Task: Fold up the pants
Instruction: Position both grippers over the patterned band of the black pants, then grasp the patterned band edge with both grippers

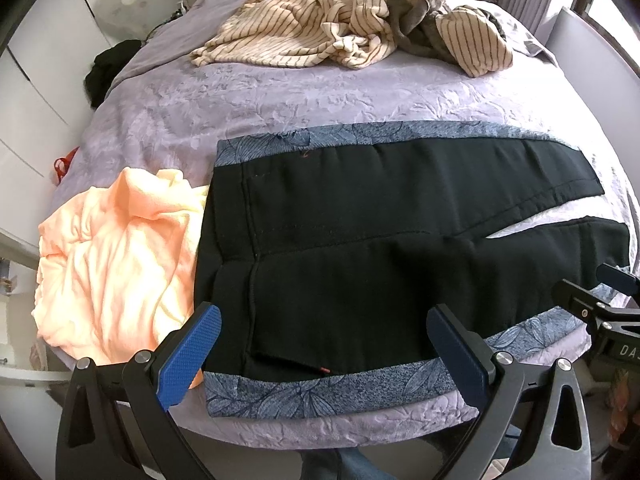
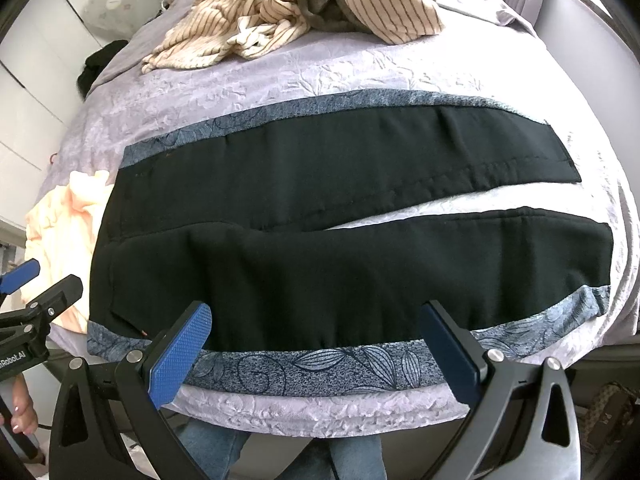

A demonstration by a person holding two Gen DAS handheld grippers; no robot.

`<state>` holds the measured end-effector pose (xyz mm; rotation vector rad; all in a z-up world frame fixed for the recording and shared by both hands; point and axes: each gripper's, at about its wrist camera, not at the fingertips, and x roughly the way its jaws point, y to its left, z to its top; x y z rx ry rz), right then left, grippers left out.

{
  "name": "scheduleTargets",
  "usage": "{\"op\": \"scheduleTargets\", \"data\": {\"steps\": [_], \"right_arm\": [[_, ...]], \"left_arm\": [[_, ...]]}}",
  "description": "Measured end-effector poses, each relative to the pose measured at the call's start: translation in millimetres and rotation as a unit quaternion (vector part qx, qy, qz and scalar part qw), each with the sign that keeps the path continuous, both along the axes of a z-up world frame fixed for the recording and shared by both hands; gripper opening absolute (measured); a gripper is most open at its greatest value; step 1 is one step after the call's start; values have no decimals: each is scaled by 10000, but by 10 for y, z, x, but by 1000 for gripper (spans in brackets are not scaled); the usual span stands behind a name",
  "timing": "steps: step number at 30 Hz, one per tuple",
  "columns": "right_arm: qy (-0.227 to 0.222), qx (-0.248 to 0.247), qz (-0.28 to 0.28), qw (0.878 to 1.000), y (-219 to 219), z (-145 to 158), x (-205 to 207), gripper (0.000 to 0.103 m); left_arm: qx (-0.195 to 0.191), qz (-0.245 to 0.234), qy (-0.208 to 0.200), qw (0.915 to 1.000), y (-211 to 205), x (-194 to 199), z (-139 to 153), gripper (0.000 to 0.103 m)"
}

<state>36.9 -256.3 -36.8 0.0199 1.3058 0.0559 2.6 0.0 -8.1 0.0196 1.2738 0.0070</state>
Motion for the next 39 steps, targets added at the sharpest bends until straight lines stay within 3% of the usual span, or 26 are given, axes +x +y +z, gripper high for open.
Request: {"op": "scheduleTargets", "data": {"steps": [4,16,24,35,38,39], "right_arm": [[64,320,44,9995,-89,-59,-12,103],[576,197,339,9976,-709,-94,-30,103],[786,551,294,9949,-846,-202,-80,103],[759,839,164,9934,-714,-315,-243,103],[827,1506,24,9851,-682,-432,-261,103],[887,2036,-131,9749,-702,-514,-267,103]], "left_arm": [[67,119,28,9999,-84,-26,-6,103],[214,722,330,9966,-599,-422,3,103],[491,1081,432,9920,-536,-694,30,103],[-125,991,407,9942,-246,-609,-422,103],[-555,1065,468,9917,-53,-598,-597,103],[-784,1183,470,9888,66,-605,-661,103]]}}
